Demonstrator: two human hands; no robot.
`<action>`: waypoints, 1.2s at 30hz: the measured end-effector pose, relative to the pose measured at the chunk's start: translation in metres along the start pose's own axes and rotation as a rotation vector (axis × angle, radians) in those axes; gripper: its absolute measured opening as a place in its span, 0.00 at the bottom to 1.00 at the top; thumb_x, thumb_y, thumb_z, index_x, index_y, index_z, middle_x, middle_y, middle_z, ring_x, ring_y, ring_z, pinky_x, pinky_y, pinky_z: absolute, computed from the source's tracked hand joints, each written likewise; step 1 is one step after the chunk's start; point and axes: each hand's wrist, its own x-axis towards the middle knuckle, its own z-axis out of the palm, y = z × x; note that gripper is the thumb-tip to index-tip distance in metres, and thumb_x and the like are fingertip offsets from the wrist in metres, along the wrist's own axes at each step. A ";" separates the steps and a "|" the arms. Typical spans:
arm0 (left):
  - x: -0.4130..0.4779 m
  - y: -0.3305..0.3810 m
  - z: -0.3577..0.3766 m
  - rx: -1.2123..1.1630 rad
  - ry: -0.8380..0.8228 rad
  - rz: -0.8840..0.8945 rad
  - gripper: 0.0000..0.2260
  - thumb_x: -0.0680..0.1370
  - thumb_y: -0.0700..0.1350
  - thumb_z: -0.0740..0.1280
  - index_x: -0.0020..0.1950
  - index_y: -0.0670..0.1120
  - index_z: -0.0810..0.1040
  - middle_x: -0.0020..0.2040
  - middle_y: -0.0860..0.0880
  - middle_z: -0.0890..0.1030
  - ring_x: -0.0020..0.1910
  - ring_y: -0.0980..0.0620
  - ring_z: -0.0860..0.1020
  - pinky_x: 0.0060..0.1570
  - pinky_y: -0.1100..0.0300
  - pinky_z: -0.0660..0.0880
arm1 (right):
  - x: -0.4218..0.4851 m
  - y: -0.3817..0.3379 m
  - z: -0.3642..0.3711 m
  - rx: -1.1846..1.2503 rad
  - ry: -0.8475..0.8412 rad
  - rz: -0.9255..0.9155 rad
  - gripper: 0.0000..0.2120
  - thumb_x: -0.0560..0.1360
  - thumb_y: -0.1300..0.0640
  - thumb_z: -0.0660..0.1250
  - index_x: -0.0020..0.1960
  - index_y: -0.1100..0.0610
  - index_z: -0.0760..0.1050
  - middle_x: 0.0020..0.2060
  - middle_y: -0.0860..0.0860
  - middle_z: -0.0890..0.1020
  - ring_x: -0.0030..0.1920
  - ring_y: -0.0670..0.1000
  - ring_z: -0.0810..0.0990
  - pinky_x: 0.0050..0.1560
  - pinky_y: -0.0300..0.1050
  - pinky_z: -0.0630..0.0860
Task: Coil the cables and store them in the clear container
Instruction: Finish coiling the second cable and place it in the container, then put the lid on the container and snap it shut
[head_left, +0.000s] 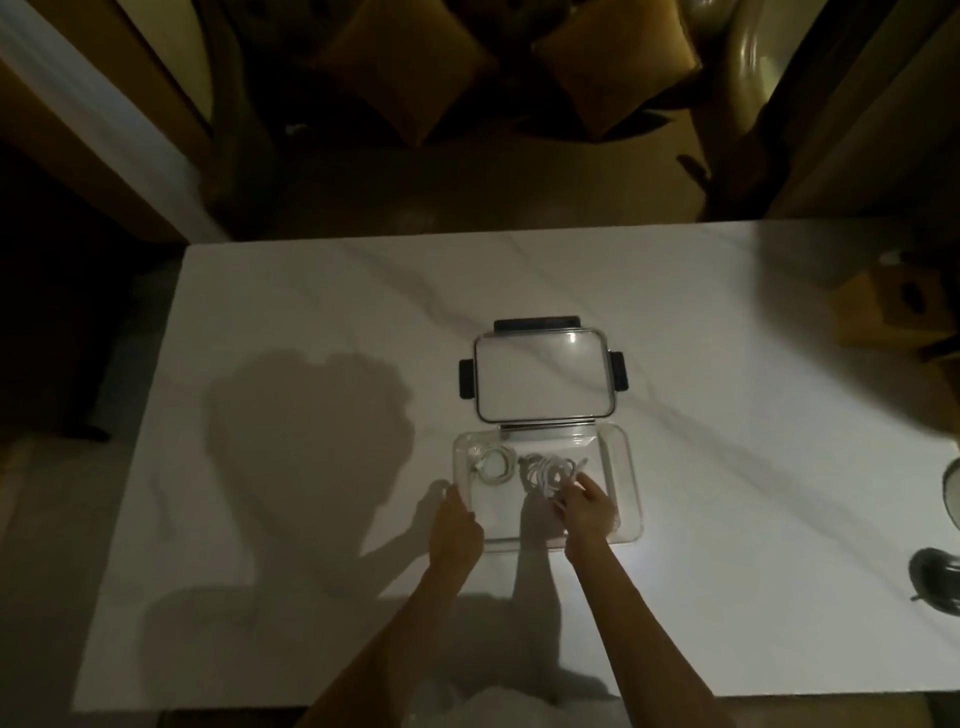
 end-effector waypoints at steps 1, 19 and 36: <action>0.004 -0.003 0.001 0.013 -0.041 0.006 0.17 0.76 0.30 0.58 0.65 0.36 0.69 0.57 0.40 0.77 0.54 0.46 0.77 0.51 0.65 0.74 | 0.013 0.007 0.007 -0.006 0.033 0.011 0.11 0.68 0.53 0.73 0.49 0.53 0.82 0.38 0.55 0.85 0.40 0.56 0.84 0.49 0.58 0.81; 0.036 -0.005 -0.012 0.173 -0.130 0.033 0.09 0.76 0.42 0.58 0.52 0.43 0.77 0.53 0.44 0.80 0.53 0.45 0.79 0.54 0.52 0.75 | 0.014 -0.017 0.048 -0.249 -0.022 -0.090 0.05 0.66 0.58 0.76 0.38 0.56 0.80 0.32 0.52 0.82 0.33 0.49 0.80 0.37 0.45 0.78; 0.200 0.111 -0.019 0.053 0.118 0.089 0.20 0.80 0.46 0.58 0.67 0.36 0.66 0.65 0.36 0.72 0.62 0.37 0.73 0.64 0.47 0.70 | 0.118 -0.174 -0.007 -0.600 0.136 -0.422 0.17 0.78 0.53 0.63 0.62 0.61 0.74 0.57 0.57 0.80 0.57 0.56 0.78 0.57 0.45 0.71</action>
